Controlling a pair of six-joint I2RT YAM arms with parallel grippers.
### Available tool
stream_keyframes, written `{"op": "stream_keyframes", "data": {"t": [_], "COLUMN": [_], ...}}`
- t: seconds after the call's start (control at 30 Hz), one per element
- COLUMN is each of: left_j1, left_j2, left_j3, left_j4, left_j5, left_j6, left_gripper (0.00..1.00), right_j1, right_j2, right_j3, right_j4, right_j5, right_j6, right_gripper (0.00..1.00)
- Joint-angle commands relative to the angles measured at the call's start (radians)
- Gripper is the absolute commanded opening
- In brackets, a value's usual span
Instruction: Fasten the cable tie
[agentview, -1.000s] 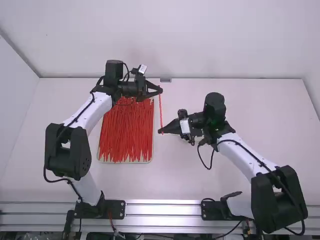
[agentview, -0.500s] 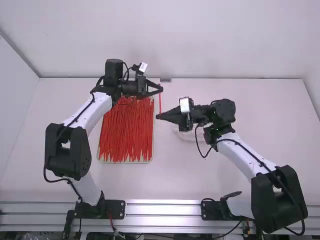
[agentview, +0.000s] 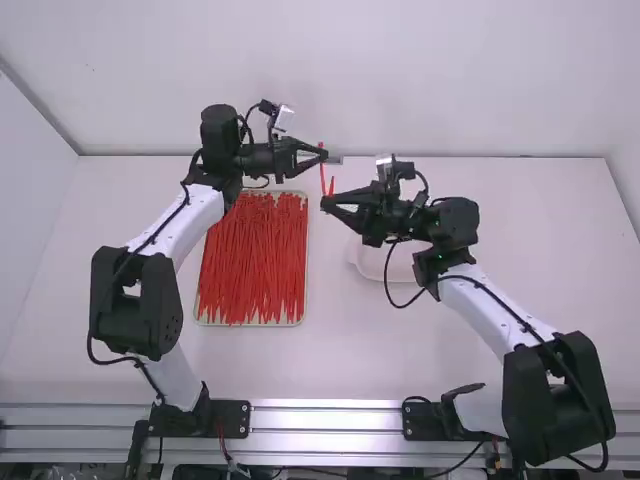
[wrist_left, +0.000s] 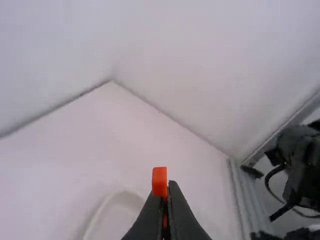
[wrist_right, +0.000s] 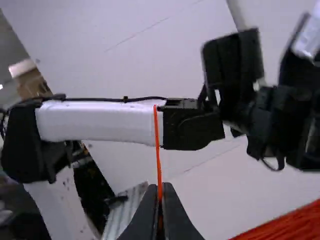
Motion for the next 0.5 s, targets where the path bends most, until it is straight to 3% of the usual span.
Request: {"op": "stream_keyframes", "data": {"t": [0.0, 0.17, 0.47], "left_j1": [0.009, 0.009, 0.01], "left_j2": [-0.005, -0.005, -0.005], "left_j3": [-0.006, -0.006, -0.006], "left_j4": [0.036, 0.1, 0.079], "left_j5": [0.047, 0.279, 0.306], "left_j6": [0.128, 0.341, 0.511], "left_gripper": [0.01, 0.01, 0.01], "right_j1": [0.004, 0.051, 0.041], "right_j2": [0.002, 0.002, 0.002], "right_j3": [0.027, 0.029, 0.026], "right_j4": [-0.002, -0.022, -0.026], "right_j5": [-0.008, -0.03, -0.042], "right_j6": [0.134, 0.18, 0.21], "right_gripper": [0.0, 0.0, 0.0]}}
